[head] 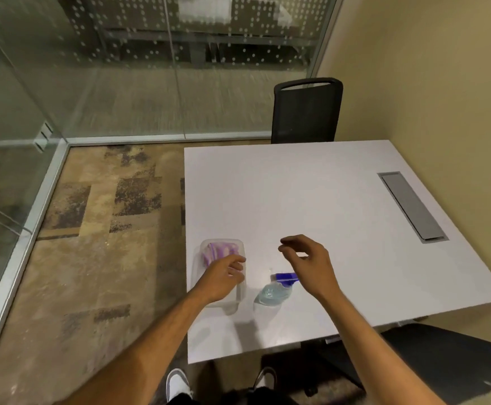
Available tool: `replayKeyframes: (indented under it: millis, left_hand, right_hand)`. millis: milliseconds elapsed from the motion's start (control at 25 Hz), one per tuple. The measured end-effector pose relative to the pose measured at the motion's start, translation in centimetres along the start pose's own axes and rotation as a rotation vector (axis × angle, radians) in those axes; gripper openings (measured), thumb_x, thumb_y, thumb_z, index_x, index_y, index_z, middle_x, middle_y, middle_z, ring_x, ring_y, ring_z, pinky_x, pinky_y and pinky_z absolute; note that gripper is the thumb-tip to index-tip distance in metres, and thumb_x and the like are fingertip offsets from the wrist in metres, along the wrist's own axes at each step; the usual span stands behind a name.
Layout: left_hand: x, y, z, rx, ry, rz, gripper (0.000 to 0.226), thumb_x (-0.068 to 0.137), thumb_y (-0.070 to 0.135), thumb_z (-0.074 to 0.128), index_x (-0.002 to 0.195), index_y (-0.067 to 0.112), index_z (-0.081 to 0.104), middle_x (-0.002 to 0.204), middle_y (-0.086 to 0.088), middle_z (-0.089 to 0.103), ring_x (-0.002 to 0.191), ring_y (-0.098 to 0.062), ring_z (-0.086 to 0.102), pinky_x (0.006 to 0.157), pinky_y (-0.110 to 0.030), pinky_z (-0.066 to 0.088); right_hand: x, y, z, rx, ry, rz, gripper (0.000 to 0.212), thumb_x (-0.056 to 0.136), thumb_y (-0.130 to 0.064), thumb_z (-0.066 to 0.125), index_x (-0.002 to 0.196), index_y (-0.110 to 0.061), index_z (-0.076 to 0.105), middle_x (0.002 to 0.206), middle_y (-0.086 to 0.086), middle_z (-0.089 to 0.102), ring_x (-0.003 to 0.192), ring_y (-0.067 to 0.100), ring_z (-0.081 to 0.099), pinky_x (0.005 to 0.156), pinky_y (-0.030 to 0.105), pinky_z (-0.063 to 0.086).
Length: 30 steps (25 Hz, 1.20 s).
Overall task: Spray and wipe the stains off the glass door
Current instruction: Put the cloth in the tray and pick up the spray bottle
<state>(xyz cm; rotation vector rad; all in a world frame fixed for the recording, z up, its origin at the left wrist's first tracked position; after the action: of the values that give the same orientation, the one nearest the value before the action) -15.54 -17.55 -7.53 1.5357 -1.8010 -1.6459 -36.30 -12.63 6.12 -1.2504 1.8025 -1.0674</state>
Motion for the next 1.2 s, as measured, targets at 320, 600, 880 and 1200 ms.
replayKeyframes:
  millis: [320,600,880,1200]
  left_hand:
    - [0.1,-2.1,9.7,0.129,-0.013,-0.105,0.069,0.093,0.014,0.077,0.154,0.029,0.047,0.136,0.015,0.051,0.127,-0.012,0.051,0.102,-0.028,0.049]
    - [2.9,-3.1,13.0,-0.038,0.042,-0.101,0.056,0.077,0.009,0.082,0.110,0.051,0.063,0.103,0.015,0.073,0.095,-0.007,0.069,0.076,-0.014,0.054]
    - [4.3,-3.1,14.1,-0.080,0.101,-0.161,0.019,0.090,0.019,0.082,0.104,0.028,0.072,0.090,0.014,0.071,0.082,-0.003,0.067,0.064,-0.004,0.046]
    - [1.9,2.8,6.8,-0.040,0.099,-0.035,0.033,0.088,0.025,0.085,0.089,0.053,0.067,0.089,0.030,0.071,0.085,0.016,0.064,0.071,0.003,0.044]
  right_hand:
    - [-1.0,9.3,-0.5,-0.130,-0.417,0.074,0.055,0.084,-0.034,0.077,0.134,-0.040,0.055,0.129,-0.024,0.063,0.120,-0.008,0.055,0.090,0.009,0.039]
    - [-0.3,11.7,1.9,-0.015,-0.384,0.030,0.036,0.089,-0.014,0.072,0.112,-0.041,0.070,0.112,-0.023,0.071,0.108,0.006,0.066,0.093,0.030,0.055]
    - [0.4,10.2,1.4,-0.073,-0.281,-0.084,0.019,0.096,-0.009,0.066,0.107,-0.021,0.074,0.101,-0.013,0.075,0.095,0.006,0.070,0.085,0.024,0.055]
    - [1.2,0.5,0.6,-0.116,-0.265,-0.271,0.019,0.094,-0.014,0.068,0.112,-0.020,0.075,0.102,-0.012,0.077,0.094,0.004,0.070,0.084,0.019,0.054]
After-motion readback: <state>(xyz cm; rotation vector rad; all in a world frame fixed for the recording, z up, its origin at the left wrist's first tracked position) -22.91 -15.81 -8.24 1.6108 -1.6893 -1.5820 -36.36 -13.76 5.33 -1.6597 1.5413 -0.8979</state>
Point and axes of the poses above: each hand's wrist, its own x-axis towards the middle knuckle, its own z-axis out of the palm, y = z × x, the point moved 10 cm from there along x, towards the middle knuckle
